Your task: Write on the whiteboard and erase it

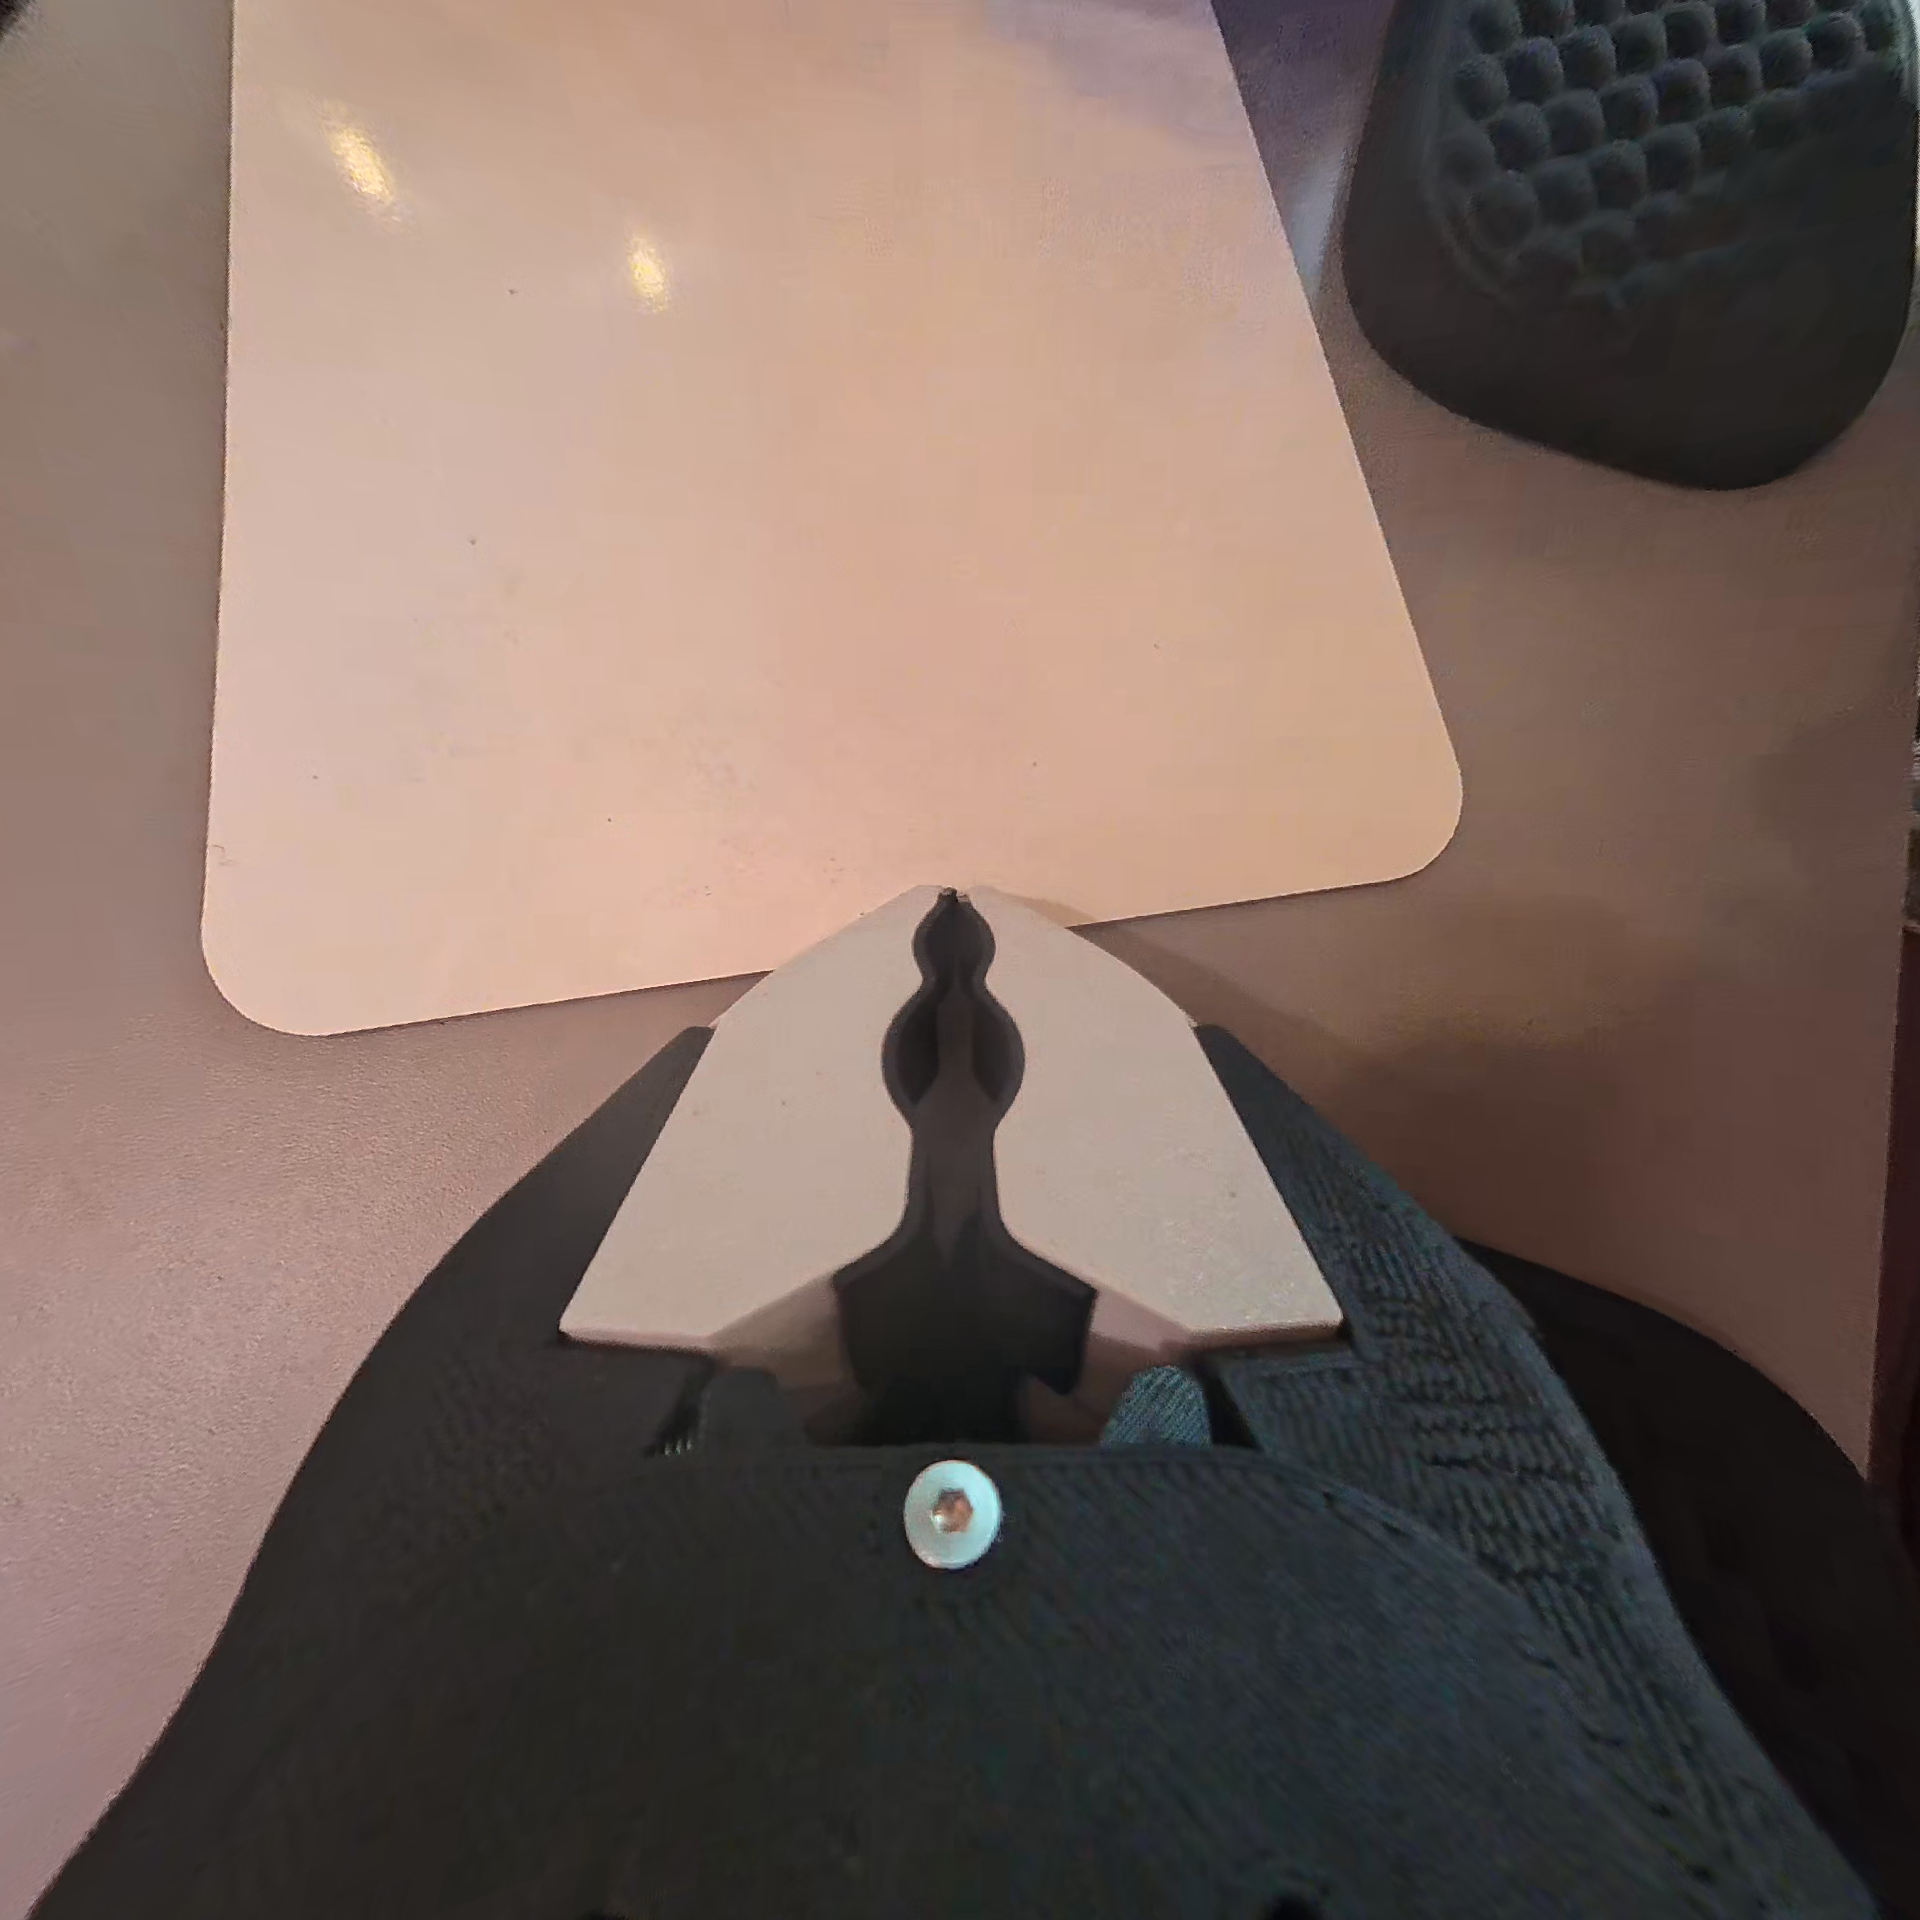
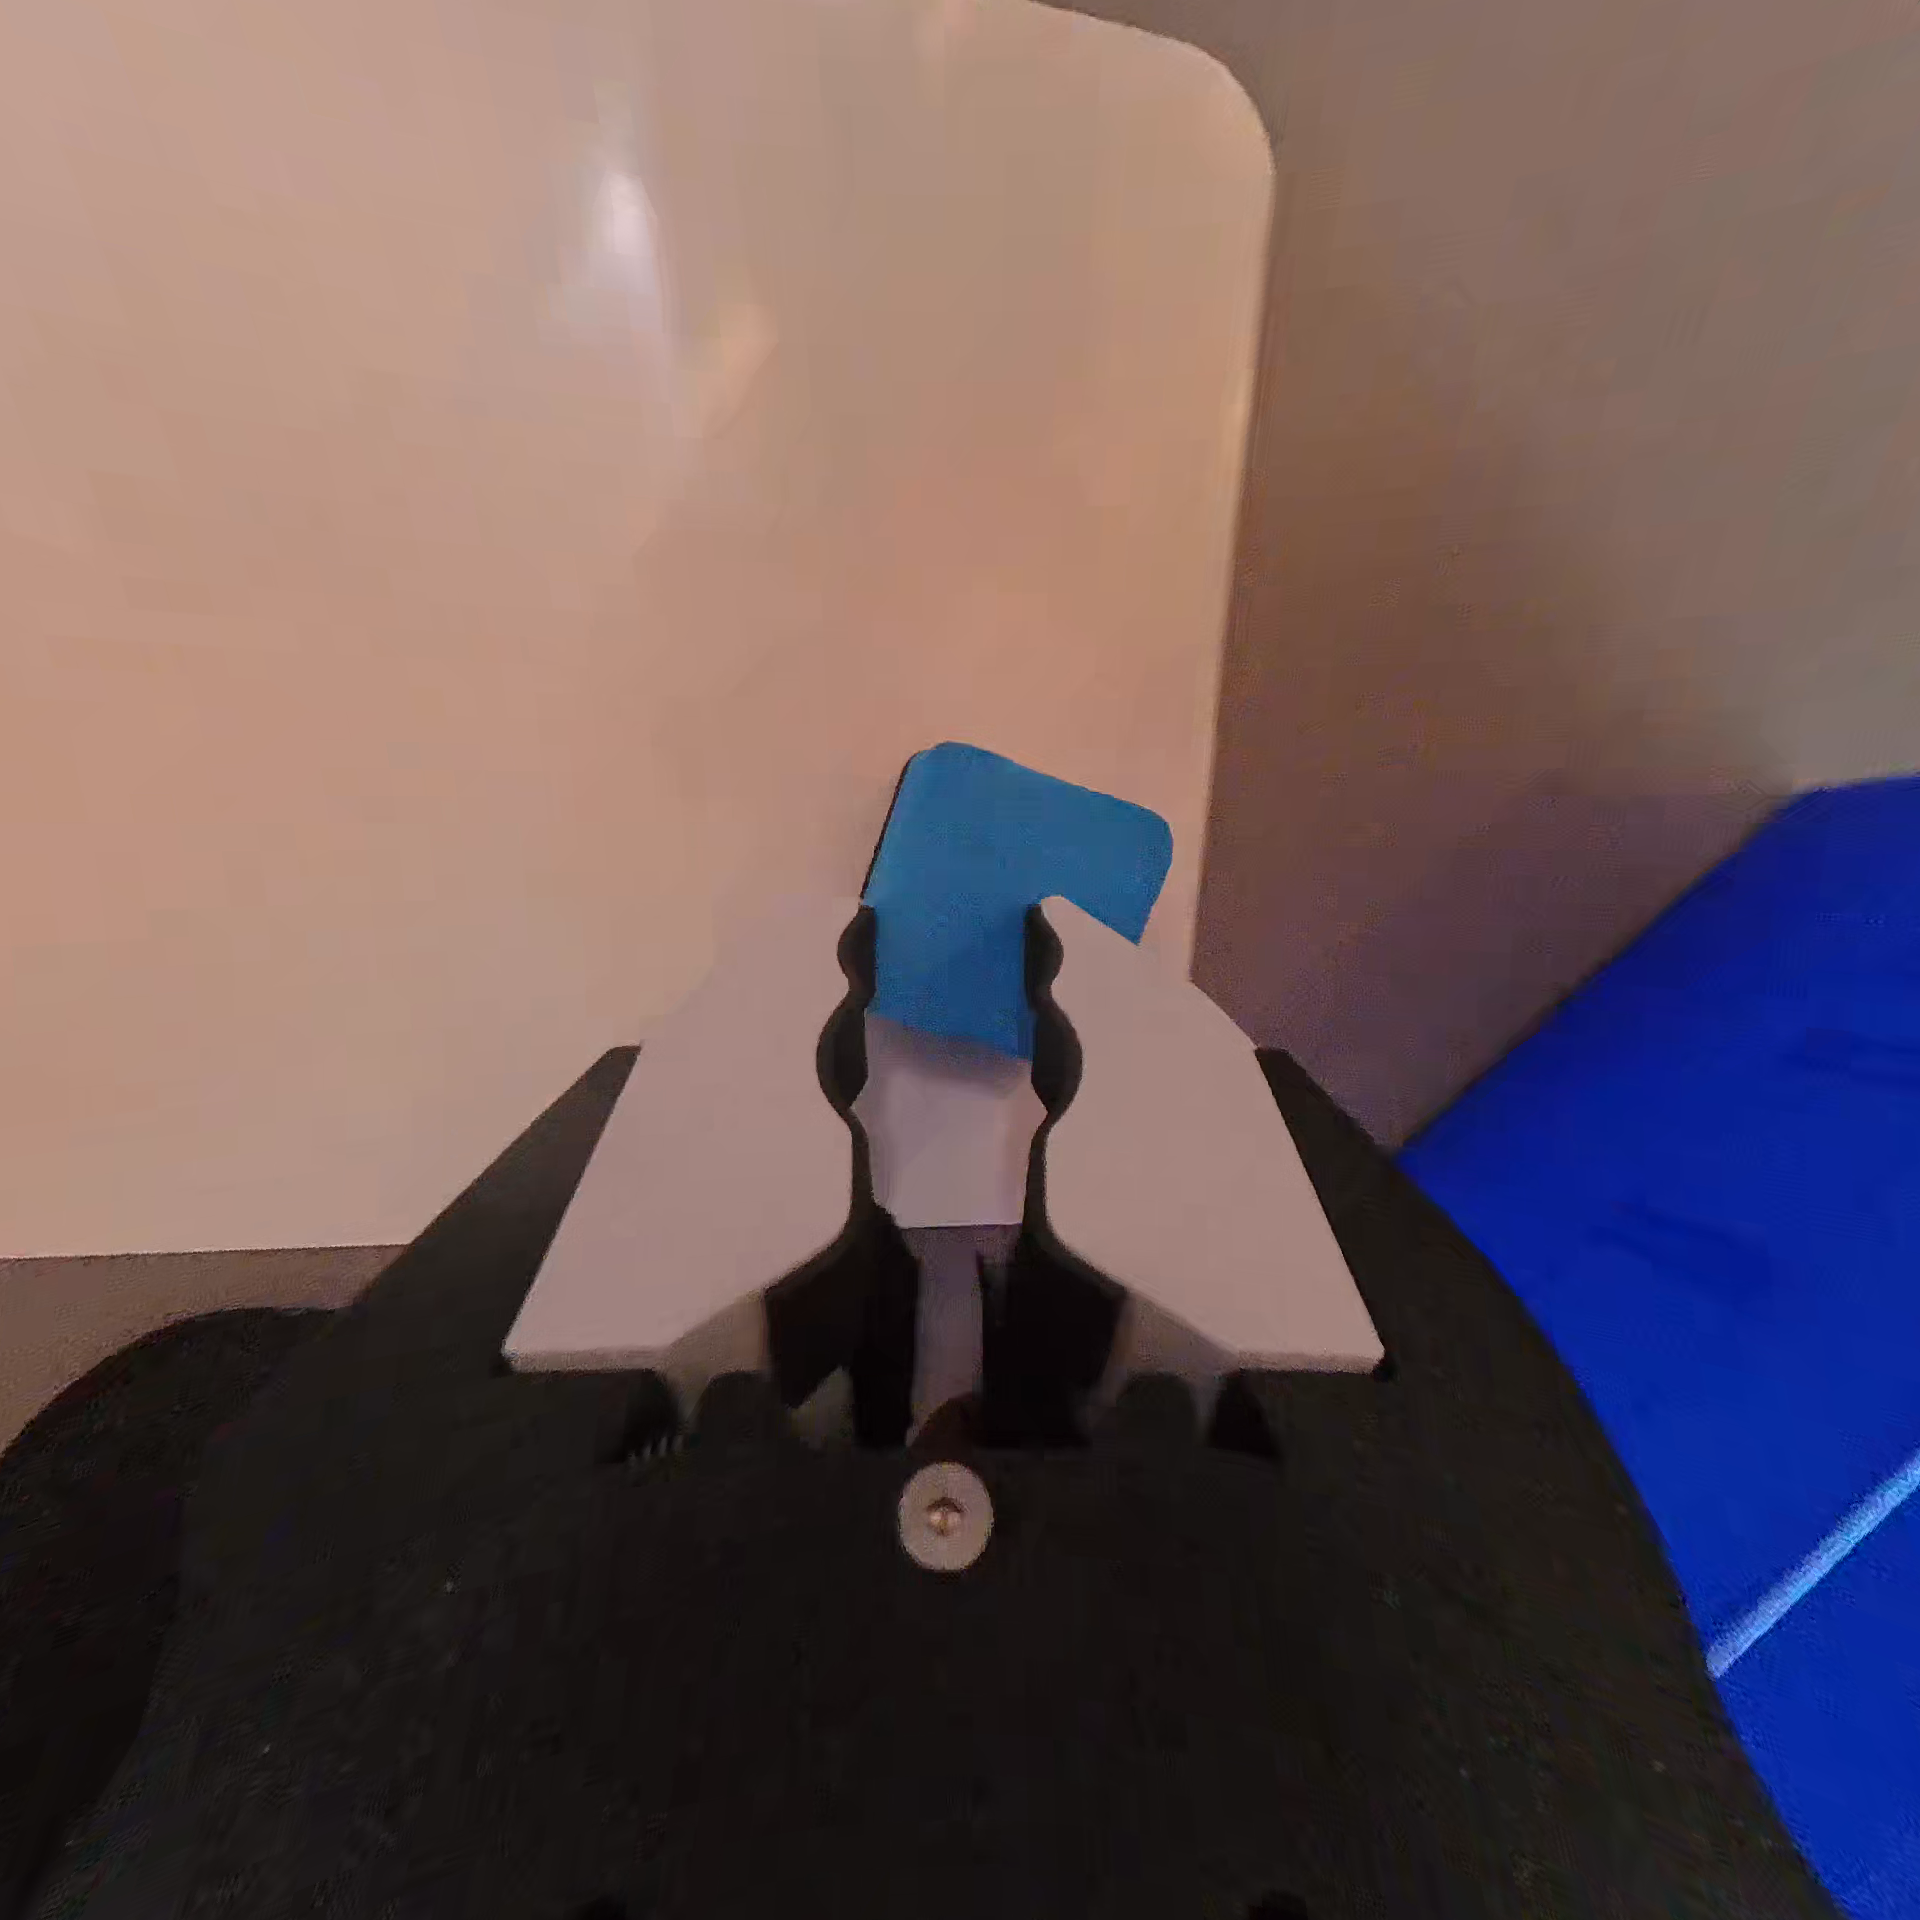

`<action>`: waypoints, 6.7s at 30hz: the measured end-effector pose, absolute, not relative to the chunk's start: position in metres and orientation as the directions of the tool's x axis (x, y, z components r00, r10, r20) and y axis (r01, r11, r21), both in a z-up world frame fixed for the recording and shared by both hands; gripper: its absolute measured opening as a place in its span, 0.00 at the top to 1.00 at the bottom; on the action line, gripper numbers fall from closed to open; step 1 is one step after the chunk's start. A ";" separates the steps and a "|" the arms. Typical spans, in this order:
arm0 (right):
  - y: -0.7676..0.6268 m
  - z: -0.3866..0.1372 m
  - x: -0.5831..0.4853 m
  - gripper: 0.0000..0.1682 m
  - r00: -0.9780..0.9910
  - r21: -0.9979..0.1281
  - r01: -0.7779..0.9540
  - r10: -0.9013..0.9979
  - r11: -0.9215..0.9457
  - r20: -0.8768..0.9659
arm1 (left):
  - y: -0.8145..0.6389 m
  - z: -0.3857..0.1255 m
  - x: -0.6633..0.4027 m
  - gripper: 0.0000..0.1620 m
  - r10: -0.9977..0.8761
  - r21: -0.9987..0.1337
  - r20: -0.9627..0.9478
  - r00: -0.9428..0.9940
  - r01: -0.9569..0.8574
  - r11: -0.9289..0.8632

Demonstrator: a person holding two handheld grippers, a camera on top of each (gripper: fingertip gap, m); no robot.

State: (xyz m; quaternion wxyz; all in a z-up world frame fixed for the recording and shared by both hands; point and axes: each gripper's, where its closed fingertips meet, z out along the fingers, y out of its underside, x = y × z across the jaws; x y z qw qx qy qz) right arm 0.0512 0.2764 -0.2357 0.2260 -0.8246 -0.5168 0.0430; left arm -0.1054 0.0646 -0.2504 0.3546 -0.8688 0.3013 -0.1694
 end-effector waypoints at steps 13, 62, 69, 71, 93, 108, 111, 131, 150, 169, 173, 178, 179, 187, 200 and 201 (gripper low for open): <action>0.111 -0.216 -0.034 0.66 0.056 -0.585 0.810 0.998 -0.025 0.035 | 0.063 -0.250 -0.104 0.99 -0.653 -0.719 0.065 0.754 -0.418 -0.555; 0.347 -0.130 -0.025 0.45 0.608 -0.870 0.447 0.784 -0.206 0.126 | -0.119 -0.200 -0.417 0.65 0.383 -0.591 -0.068 0.921 0.272 -0.760; 0.346 -0.130 -0.022 0.46 0.604 -0.877 0.444 0.784 -0.182 0.143 | -0.116 -0.247 -0.420 0.89 0.361 -0.482 -0.040 0.932 0.298 -0.824; 0.343 -0.130 -0.024 0.46 0.591 -0.877 0.450 0.793 -0.169 0.150 | -0.114 -0.245 -0.422 0.89 0.339 -0.507 -0.095 0.936 0.248 -0.825; 0.018 -0.021 -0.099 0.71 0.200 -0.291 -0.297 0.357 0.910 0.913 | 0.047 -0.012 -0.131 0.89 -0.609 -0.052 0.770 -0.190 0.933 -0.357; 0.045 0.003 -0.080 0.88 0.042 -0.649 -0.411 0.724 0.641 0.688 | 0.055 -0.033 -0.131 0.70 -0.658 -0.635 0.635 0.404 0.758 -0.148; 0.073 0.020 -0.065 0.88 -0.342 -0.890 -0.455 0.920 0.015 0.190 | 0.064 -0.046 -0.134 0.58 -0.468 -0.978 0.082 0.880 0.160 0.130; 0.054 -0.035 -0.084 0.88 -0.539 -0.977 -0.201 0.825 0.069 0.169 | 0.086 -0.084 -0.080 0.88 -0.501 -0.807 -0.563 0.657 -0.568 0.162; 0.037 -0.045 -0.077 0.89 -0.511 -0.929 -0.171 0.777 0.328 0.368 | 0.055 -0.091 -0.059 0.89 -0.822 -0.983 -0.062 0.566 -0.179 -0.049; 0.155 -0.041 -0.054 0.88 -0.113 -0.998 -0.070 0.994 -0.001 0.007 | 0.114 -0.197 -0.138 0.88 -0.492 -0.847 -0.138 0.859 -0.360 -0.391; 0.148 -0.089 -0.075 0.88 -0.097 -0.985 0.171 0.994 -0.025 -0.042 | 0.107 -0.226 -0.142 0.88 -0.514 -0.804 -0.071 0.855 -0.354 -0.477; 0.131 -0.157 -0.095 0.88 -0.093 -0.909 0.415 0.996 0.030 -0.010 | 0.104 -0.234 -0.145 0.88 -0.531 -0.789 -0.015 0.847 -0.336 -0.515; 0.130 -0.163 -0.098 0.89 -0.092 -0.899 0.436 0.996 0.046 0.006 | 0.103 -0.233 -0.144 0.88 -0.537 -0.790 -0.013 0.843 -0.338 -0.511; 0.124 -0.187 -0.113 0.88 -0.118 -0.843 0.520 0.989 0.136 0.087 | 0.098 -0.243 -0.139 0.88 -0.561 -0.756 0.006 0.828 -0.363 -0.544; 0.111 -0.202 -0.128 0.89 -0.176 -0.800 0.563 0.976 0.208 0.129 | 0.095 -0.250 -0.139 0.88 -0.570 -0.730 0.028 0.821 -0.372 -0.573; 0.107 -0.203 -0.129 0.88 -0.187 -0.799 0.563 0.974 0.211 0.126 | 0.095 -0.250 -0.139 0.88 -0.570 -0.731 0.029 0.821 -0.372 -0.573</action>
